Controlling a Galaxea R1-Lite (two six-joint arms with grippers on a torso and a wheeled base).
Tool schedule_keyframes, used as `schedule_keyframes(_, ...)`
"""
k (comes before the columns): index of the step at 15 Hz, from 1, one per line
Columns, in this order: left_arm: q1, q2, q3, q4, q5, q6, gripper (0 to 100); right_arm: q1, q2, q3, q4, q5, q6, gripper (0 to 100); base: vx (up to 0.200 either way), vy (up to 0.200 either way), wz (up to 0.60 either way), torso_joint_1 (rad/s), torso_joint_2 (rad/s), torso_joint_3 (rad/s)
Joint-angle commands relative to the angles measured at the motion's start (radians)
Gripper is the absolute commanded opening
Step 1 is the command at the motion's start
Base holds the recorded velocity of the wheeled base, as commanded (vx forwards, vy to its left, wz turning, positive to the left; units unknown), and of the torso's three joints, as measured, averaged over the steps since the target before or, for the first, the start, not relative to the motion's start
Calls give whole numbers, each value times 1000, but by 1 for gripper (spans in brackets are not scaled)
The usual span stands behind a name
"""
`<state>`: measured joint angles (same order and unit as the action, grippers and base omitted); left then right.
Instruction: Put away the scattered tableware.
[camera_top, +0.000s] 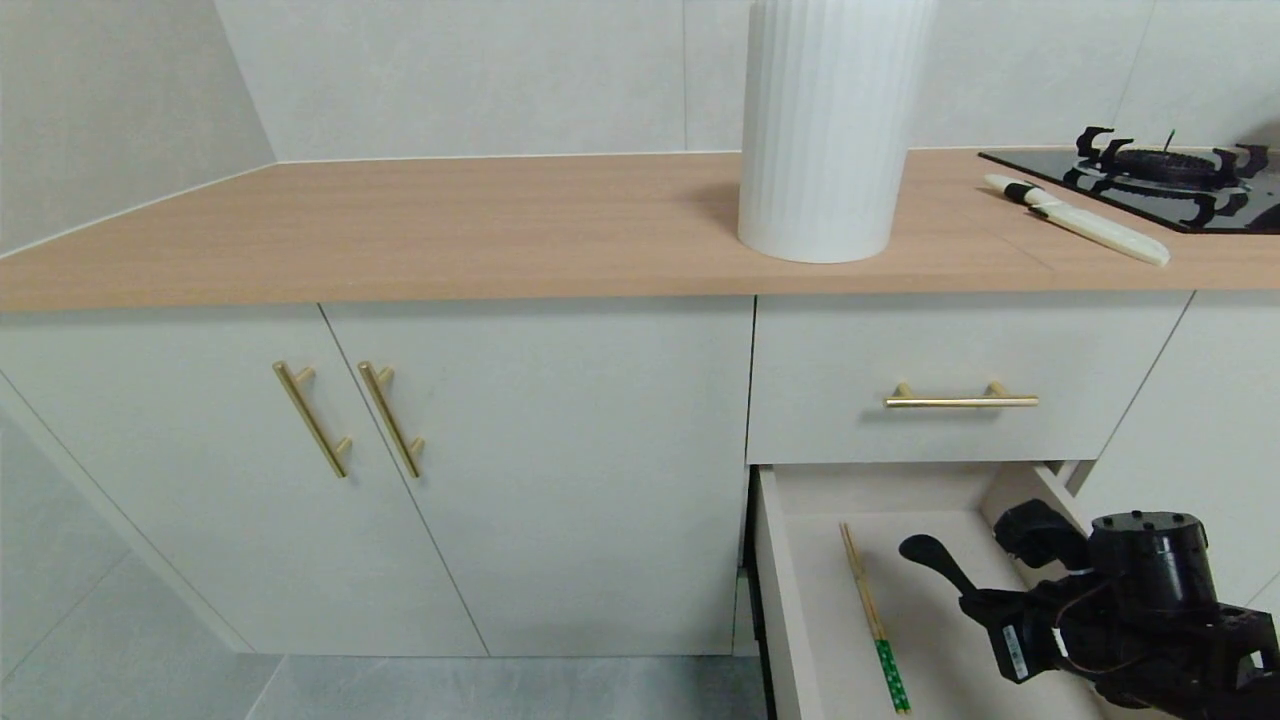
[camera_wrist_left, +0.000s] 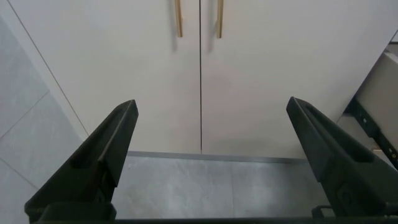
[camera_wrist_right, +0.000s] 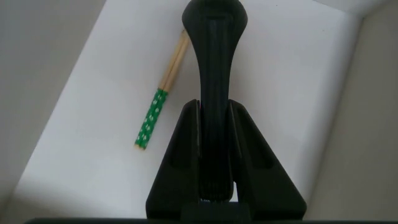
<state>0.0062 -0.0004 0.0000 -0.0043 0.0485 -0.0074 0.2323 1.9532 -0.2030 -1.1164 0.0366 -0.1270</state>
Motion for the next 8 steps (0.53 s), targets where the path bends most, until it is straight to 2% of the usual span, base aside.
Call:
schedule_keyframes(1, 1, 0, 0, 0, 1, 0, 100, -1, 41, 2, -6, 0, 0, 0, 0, 0, 0, 0, 0, 0)
schedule_keyframes(2, 0, 0, 0, 0, 1, 0, 100, 1, 82, 4, -53, -58, 0, 0, 0, 0, 0, 0, 0, 0)
schedule_keyframes(5, 0, 0, 0, 0, 1, 0, 100, 7, 153, -64, -46, -144, 78, 0, 0, 0, 0, 0, 0, 0)
schedule_keyframes(8, 0, 0, 0, 0, 1, 0, 100, 5, 247, -101, -43, -176, 95, 0, 0, 0, 0, 0, 0, 0)
